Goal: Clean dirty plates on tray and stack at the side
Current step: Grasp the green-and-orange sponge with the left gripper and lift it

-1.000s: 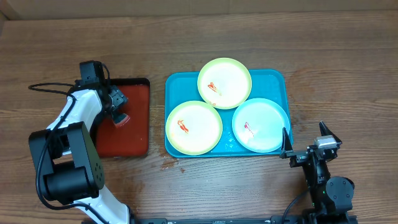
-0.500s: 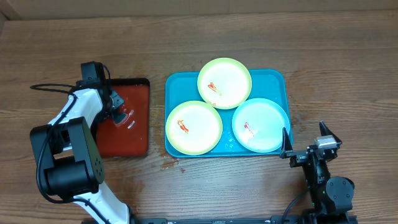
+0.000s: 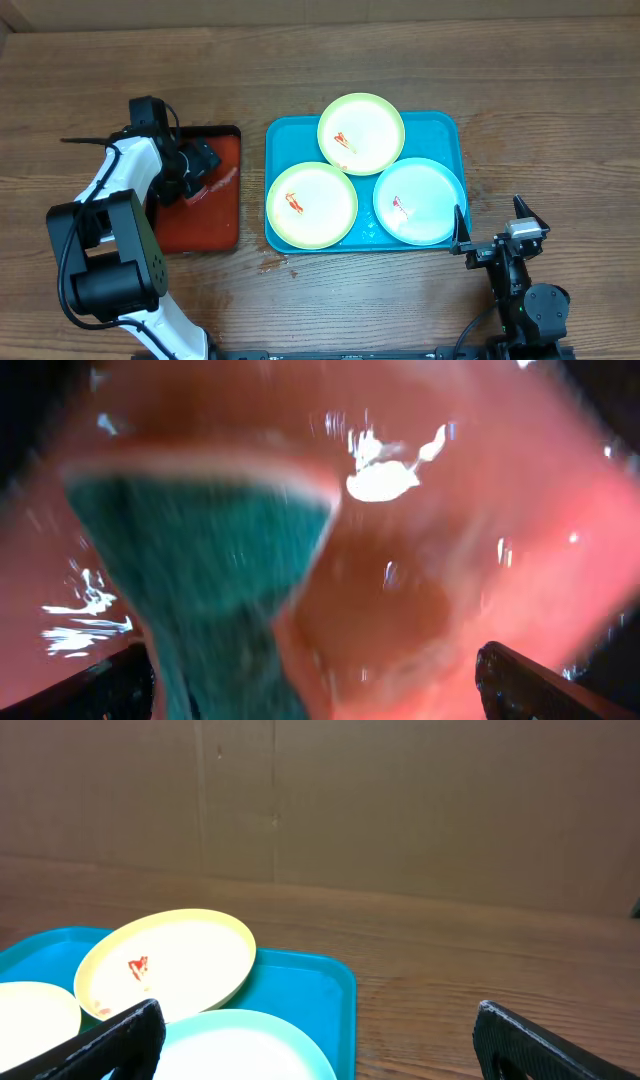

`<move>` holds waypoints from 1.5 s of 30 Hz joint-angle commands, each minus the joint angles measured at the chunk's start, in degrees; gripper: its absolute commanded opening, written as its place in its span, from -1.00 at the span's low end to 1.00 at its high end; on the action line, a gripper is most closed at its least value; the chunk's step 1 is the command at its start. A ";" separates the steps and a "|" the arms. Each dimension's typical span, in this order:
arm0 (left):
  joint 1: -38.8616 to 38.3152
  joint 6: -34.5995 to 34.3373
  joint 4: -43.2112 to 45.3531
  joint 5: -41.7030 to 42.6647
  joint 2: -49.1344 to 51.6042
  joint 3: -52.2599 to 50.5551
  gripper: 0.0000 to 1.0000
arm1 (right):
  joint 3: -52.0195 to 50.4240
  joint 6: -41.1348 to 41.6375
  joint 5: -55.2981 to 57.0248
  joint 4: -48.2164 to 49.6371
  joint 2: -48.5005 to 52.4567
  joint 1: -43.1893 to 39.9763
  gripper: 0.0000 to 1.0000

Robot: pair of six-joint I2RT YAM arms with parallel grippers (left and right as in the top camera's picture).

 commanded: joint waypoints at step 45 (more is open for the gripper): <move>-0.35 1.86 -24.11 -6.14 2.01 21.70 -0.92 | -0.59 -0.24 0.57 0.35 -0.46 0.22 1.00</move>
